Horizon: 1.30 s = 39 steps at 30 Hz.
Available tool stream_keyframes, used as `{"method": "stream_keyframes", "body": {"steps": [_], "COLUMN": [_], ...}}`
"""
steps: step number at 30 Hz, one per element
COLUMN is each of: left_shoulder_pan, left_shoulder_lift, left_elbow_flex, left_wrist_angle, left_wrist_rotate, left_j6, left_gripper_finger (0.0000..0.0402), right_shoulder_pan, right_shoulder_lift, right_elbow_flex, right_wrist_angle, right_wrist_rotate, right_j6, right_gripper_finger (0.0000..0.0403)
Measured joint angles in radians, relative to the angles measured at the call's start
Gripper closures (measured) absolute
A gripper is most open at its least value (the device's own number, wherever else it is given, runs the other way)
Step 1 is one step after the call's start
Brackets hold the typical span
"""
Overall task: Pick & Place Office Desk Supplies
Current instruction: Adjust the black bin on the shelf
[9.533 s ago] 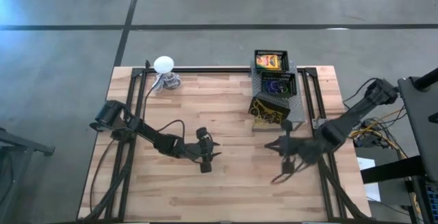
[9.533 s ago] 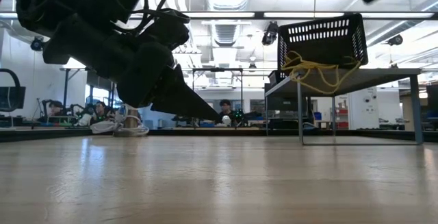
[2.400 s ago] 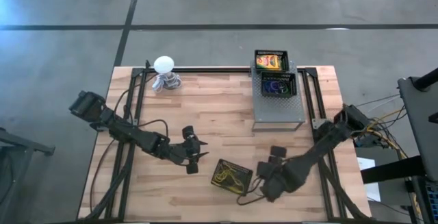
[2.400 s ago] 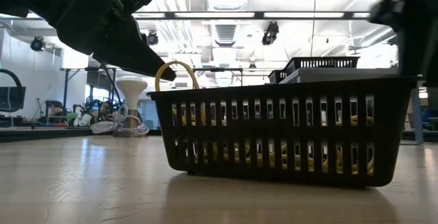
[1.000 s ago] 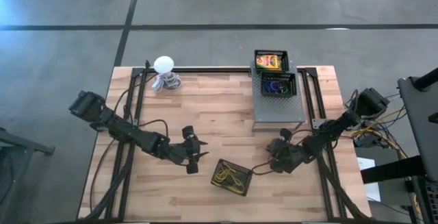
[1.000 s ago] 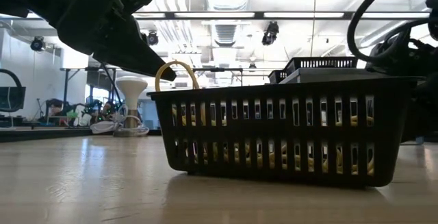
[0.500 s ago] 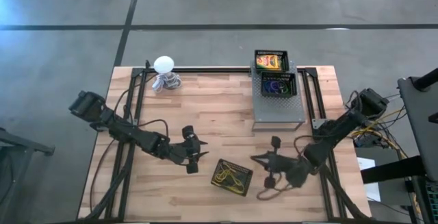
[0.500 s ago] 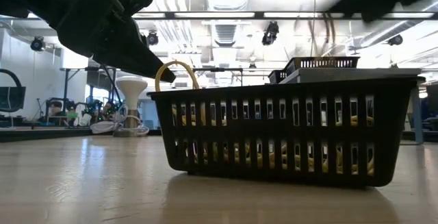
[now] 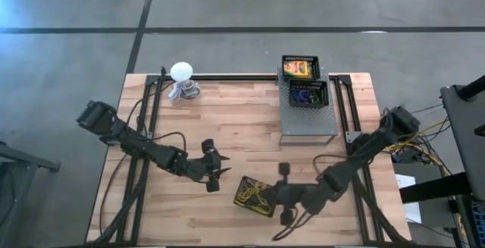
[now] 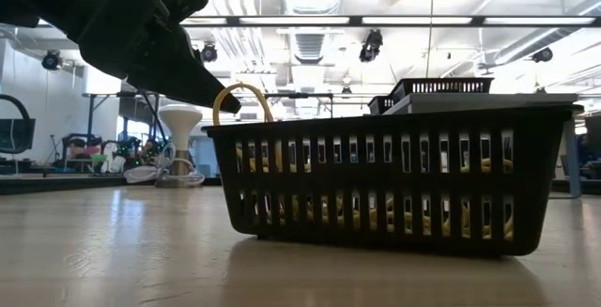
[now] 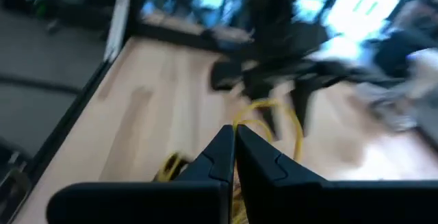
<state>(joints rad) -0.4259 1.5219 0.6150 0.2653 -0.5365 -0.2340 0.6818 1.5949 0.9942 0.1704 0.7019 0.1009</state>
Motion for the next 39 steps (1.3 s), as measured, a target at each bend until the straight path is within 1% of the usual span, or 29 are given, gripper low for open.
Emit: {"method": "stream_keyframes", "body": {"steps": [3, 6, 9, 11, 13, 16, 18, 23, 25, 26, 28, 31, 33, 34, 36, 39], "left_shoulder_pan": [0.000, 0.000, 0.000, 0.000, 0.000, 0.000, 0.000, 0.000, 0.000, 0.000, 0.000, 0.000, 0.000, 0.000, 0.000, 0.000], "left_shoulder_lift": [0.000, 0.000, 0.000, 0.000, 0.000, 0.000, 0.000, 0.000, 0.000, 0.000, 0.000, 0.000, 0.000, 0.000, 0.000, 0.000], "left_elbow_flex": [0.000, 0.000, 0.000, 0.000, 0.000, 0.000, 0.000, 0.000, 0.000, 0.000, 0.000, 0.000, 0.000, 0.000, 0.000, 0.000], "left_wrist_angle": [0.000, 0.000, 0.004, 0.005, 0.006, 0.006, 0.006, 0.006, 0.006, 0.006, 0.006, 0.005, 0.004, 0.004, 0.004, 0.004], "left_wrist_rotate": [-0.003, -0.003, -0.003, -0.003, -0.003, -0.003, -0.003, -0.003, -0.003, -0.003, -0.003, -0.003, -0.003, -0.003, -0.004, -0.005], "left_j6": [0.000, 0.000, 0.000, 0.000, 0.000, 0.000, 0.000, 0.000, 0.000, 0.000, 0.000, 0.000, 0.000, 0.000, 0.000, 0.000], "left_gripper_finger": [0.0233, 0.0233, 0.0233, 0.0233, 0.0233, 0.0233, 0.0233, 0.0233, 0.0233, 0.0233, 0.0233, 0.0233, 0.0233, 0.0233, 0.0233, 0.0233], "right_shoulder_pan": [-0.012, -0.024, -0.049, -0.071, -0.092, -0.118, -0.133, -0.142, -0.142, -0.140, -0.136, -0.131, -0.126, -0.121, -0.110, -0.088], "right_shoulder_lift": [0.079, 0.158, 0.211, 0.235, 0.256, 0.273, 0.271, 0.261, 0.258, 0.257, 0.257, 0.259, 0.262, 0.262, 0.262, 0.262], "right_elbow_flex": [0.026, 0.061, 0.122, 0.176, 0.223, 0.288, 0.328, 0.399, 0.410, 0.412, 0.406, 0.374, 0.351, 0.338, 0.310, 0.275], "right_wrist_angle": [-0.001, -0.026, -0.182, -0.317, -0.441, -0.595, -0.664, -0.812, -0.826, -0.822, -0.814, -0.726, -0.630, -0.582, -0.496, -0.481], "right_wrist_rotate": [-0.084, -0.096, -0.113, -0.140, -0.165, -0.222, -0.217, -0.074, -0.069, -0.089, -0.197, -0.461, -0.588, -0.619, -0.643, -0.646], "right_j6": [0.007, 0.033, 0.116, 0.190, 0.254, 0.290, 0.308, 0.350, 0.350, 0.346, 0.320, 0.272, 0.259, 0.258, 0.258, 0.232], "right_gripper_finger": [0.0394, 0.0394, 0.0392, 0.0382, 0.0365, 0.0331, 0.0308, 0.0264, 0.0254, 0.0251, 0.0245, 0.0241, 0.0241, 0.0241, 0.0243, 0.0243]}}
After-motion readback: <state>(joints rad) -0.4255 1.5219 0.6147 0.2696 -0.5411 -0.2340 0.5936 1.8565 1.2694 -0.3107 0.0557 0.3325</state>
